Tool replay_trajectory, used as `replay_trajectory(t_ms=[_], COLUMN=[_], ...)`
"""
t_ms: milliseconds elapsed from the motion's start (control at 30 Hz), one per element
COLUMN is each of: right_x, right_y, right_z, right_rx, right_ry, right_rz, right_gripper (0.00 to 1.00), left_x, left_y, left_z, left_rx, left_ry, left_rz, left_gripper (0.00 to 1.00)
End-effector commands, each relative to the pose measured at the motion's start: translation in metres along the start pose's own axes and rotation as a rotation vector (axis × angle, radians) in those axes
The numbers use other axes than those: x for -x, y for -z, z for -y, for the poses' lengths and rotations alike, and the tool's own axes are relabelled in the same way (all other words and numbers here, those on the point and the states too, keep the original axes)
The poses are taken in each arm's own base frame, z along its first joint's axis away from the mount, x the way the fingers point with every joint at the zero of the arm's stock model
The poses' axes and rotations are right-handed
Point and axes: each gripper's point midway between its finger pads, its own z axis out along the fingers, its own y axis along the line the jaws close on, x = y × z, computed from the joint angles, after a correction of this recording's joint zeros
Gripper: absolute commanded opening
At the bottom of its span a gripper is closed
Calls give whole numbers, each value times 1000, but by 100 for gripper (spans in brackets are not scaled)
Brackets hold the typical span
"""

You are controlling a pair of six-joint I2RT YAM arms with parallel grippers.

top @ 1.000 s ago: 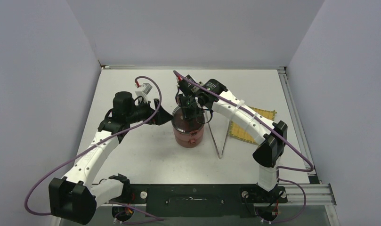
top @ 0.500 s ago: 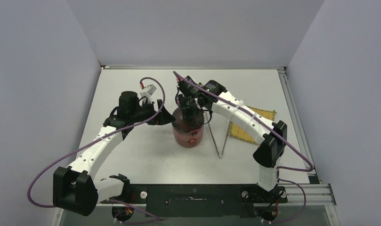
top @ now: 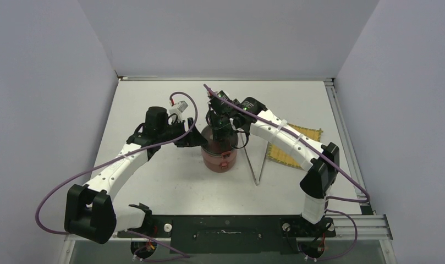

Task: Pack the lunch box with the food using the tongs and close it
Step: Place the box lid in the packing box.

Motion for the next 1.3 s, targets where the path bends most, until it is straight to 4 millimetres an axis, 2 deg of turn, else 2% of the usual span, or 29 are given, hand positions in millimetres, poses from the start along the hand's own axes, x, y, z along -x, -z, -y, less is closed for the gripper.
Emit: replay_trajectory(t_ms=[0,100,367,1267], right_x=[-18,-14,-8,14], right_y=[-18,-13,-4,12], right_z=[13,10,12,9], right_rx=[-74,-61,-58,-73], right_ry=[3,-7,-70,-215], right_rz=[-45,-21,28,136], right_gripper=[8,8,5,5], left_x=[10,10,15,21], left_y=[-5,-8,-3,10], left_z=[2,-3,-2,9], left_rx=[3,28,41,28], left_ry=[-5,9,-8,-36], left_rz=[13,7,41,88], left_gripper=[61,55,59,59])
